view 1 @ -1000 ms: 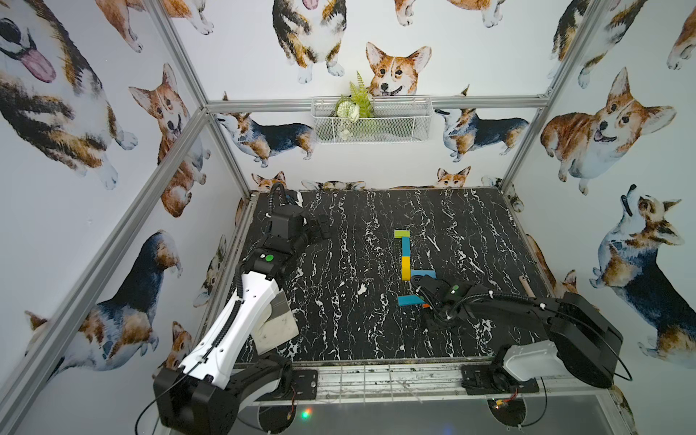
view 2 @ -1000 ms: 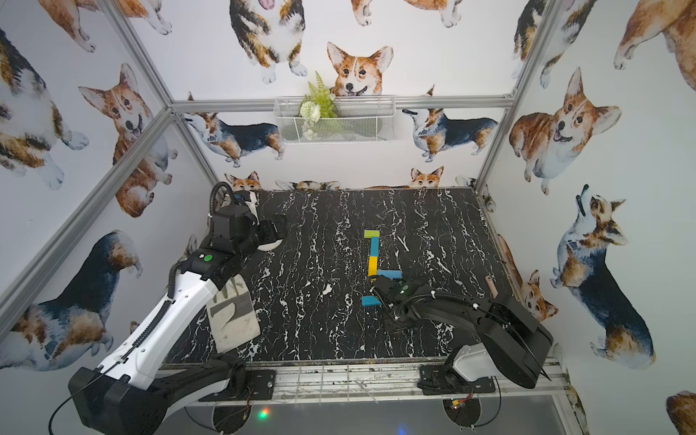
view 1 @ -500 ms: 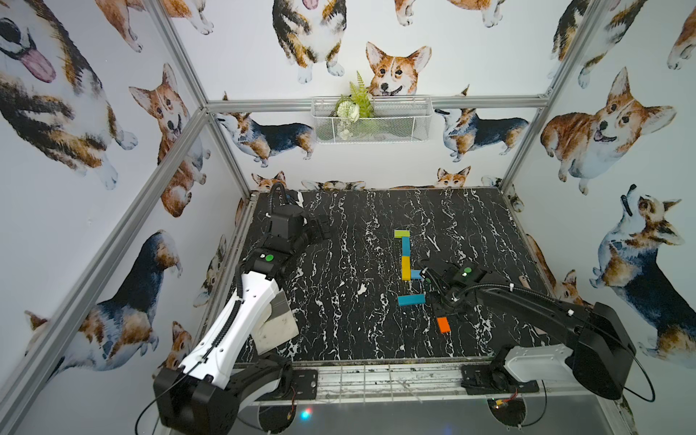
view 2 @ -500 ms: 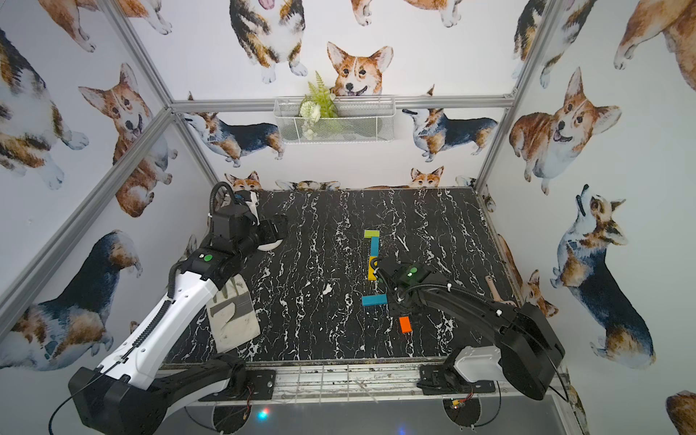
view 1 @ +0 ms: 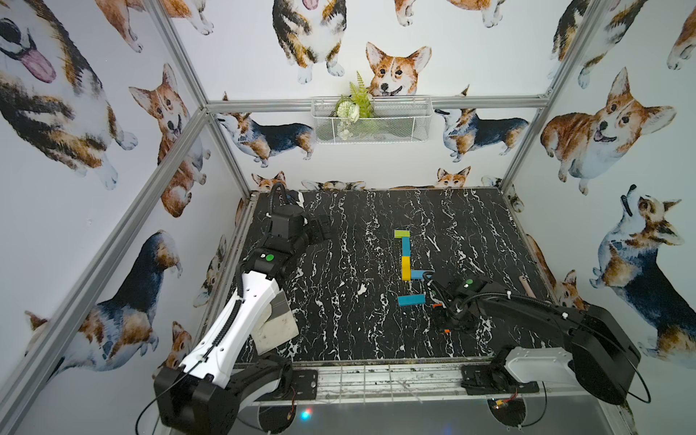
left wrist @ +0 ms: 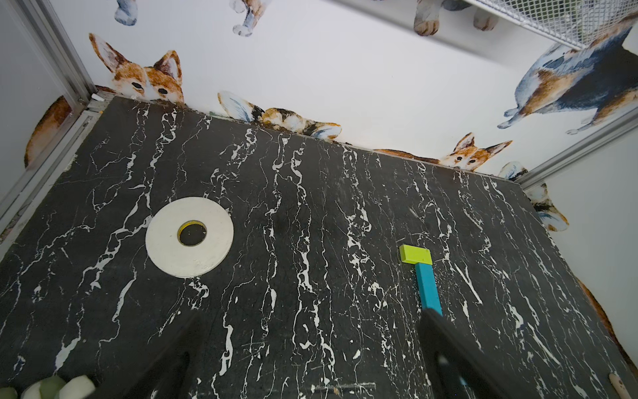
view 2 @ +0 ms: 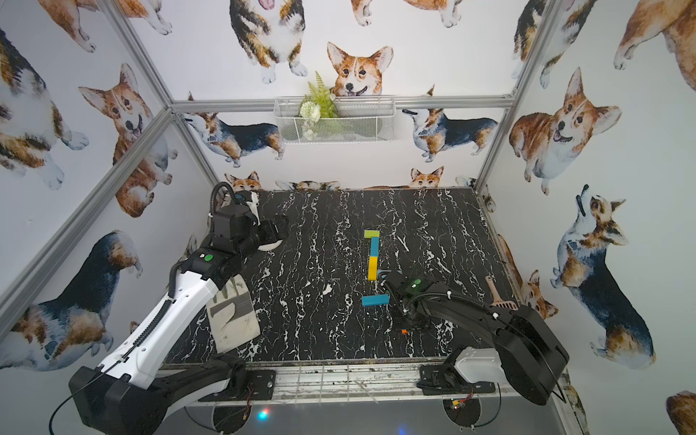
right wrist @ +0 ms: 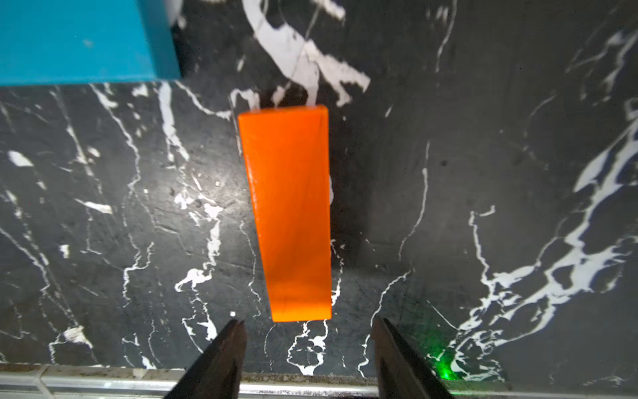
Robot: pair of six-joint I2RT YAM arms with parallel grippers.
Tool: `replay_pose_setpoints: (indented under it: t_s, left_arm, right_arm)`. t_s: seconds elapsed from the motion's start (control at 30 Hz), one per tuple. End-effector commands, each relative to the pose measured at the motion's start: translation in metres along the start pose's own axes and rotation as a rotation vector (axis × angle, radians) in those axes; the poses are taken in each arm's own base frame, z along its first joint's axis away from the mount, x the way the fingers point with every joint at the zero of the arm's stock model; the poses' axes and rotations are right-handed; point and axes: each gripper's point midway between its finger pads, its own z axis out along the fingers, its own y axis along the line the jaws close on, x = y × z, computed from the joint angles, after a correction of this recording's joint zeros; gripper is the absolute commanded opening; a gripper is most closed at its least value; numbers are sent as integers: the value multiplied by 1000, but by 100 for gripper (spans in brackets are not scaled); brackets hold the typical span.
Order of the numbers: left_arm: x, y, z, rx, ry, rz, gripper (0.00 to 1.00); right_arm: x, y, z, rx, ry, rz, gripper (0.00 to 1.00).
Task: Assemble a giraffe with building blocks
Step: Assemble the building block at the center of the board.
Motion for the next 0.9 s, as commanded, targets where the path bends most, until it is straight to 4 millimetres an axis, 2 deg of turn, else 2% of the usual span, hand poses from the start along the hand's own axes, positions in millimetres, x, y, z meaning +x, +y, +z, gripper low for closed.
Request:
replay_pose_setpoints:
  t_s: [0.0,0.1,0.23,0.43,0.73,0.87]
  left_arm:
    - [-8,-4,0,22,-29,-20,100]
    - [-9,-4,-1,18,-33,-19,100]
    - [-9,-3,-1,16,-34,-17,100]
    - [-8,-3,1,14,-27,-15,100]
    - [-7,-4,2,19,-25,-18,100]
    - [-7,-4,2,20,-24,-18,100]
  right_arm:
    - [-9,4,5,-7,-35,34,64]
    - [-13,5,11,10,-35,19,64]
    - [-19,4,16,40,-43,-2,54]
    - [-22,-3,20,86,-47,-15,25]
    - [-43,10,9,92,-73,-76,26]
    - [-52,14,10,94,-73,-96,26]
